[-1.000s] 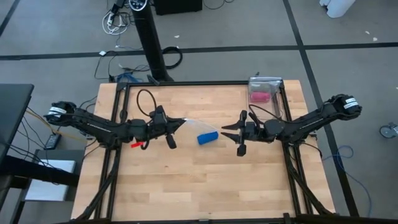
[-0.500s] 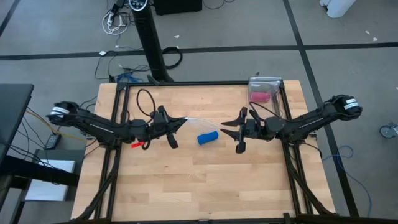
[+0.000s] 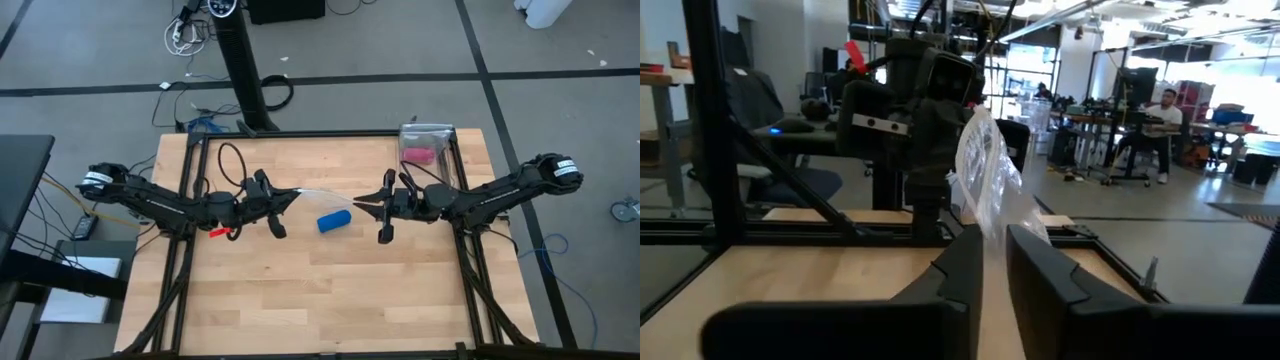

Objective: Roll bandage
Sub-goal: Prepare the transparent zip bag

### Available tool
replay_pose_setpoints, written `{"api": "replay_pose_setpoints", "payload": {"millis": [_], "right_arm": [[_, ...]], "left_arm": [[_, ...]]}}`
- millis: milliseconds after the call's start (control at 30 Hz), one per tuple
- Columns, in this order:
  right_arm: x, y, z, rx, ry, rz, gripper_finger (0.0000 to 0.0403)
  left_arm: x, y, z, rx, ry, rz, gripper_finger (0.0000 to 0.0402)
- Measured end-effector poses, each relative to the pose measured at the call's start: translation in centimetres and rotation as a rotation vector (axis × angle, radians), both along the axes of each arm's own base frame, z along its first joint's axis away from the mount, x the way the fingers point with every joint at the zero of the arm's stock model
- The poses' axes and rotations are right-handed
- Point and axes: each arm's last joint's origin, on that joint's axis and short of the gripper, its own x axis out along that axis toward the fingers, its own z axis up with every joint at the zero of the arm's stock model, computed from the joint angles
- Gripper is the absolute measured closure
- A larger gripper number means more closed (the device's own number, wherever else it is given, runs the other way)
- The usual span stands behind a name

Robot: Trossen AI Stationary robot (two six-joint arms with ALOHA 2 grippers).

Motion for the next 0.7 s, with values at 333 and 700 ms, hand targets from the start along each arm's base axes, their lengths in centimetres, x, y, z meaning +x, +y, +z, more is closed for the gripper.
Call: {"api": "replay_pose_setpoints", "payload": {"millis": [333, 700], "right_arm": [[0.4, -0.5, 0.6, -0.024, 0.016, 0.030, 0.0398], [1.0, -0.7, 1.2, -0.037, 0.078, 0.049, 0.0401]], "left_arm": [[1.1, -0.3, -0.2, 0.010, 0.025, -0.030, 0.0401], [4.3, -1.0, -0.1, 0.057, 0.088, -0.099, 0.0401]]}}
